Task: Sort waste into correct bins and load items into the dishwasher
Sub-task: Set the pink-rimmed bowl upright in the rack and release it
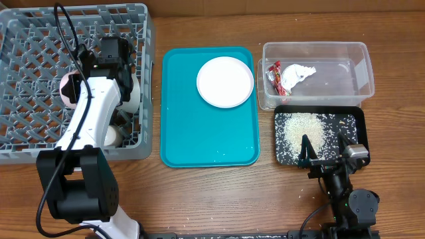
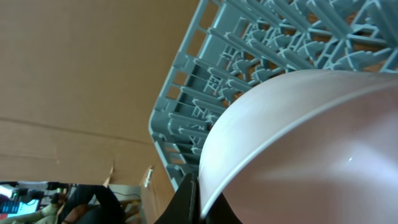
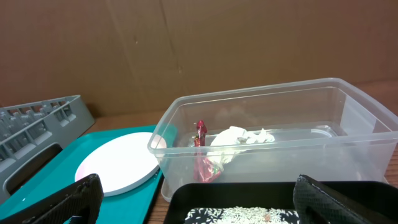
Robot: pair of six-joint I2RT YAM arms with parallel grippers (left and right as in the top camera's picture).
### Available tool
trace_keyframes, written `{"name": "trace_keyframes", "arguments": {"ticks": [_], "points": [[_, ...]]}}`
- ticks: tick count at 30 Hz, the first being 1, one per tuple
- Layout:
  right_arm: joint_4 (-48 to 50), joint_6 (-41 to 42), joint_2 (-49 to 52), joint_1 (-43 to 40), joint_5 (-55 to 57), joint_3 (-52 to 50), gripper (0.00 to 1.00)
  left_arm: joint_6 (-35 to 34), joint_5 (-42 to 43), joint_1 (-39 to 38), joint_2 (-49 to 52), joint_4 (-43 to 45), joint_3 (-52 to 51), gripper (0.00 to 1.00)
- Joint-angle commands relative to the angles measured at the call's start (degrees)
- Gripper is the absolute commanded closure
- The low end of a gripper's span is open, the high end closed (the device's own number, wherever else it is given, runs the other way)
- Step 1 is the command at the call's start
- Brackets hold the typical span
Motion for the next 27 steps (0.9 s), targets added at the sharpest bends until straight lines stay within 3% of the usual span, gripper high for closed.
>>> {"name": "trace_keyframes", "arguments": {"ticks": [1,8,16,27], "points": [[0.3,-0.2,-0.7,-0.2,0.3,-0.6,0.00,-0.3,2.8,0.2,2.1,0.3,0.0,0.96],[0.3,-0.2,-0.7,-0.2,0.3,-0.6,0.00,-0.2,2.2,0.0,5.3,-0.9,0.0,0.96],[0.3,-0.2,-0.7,-0.2,0.3,-0.6,0.00,0.3,-8.3,-1.1,4.9,-1.7,0.4,0.96],[0.3,-0.2,-0.7,-0.2,0.3,-0.6,0.01,0.8,-6.4,-1.4,5.0,-1.0,0.4,0.96]]}}
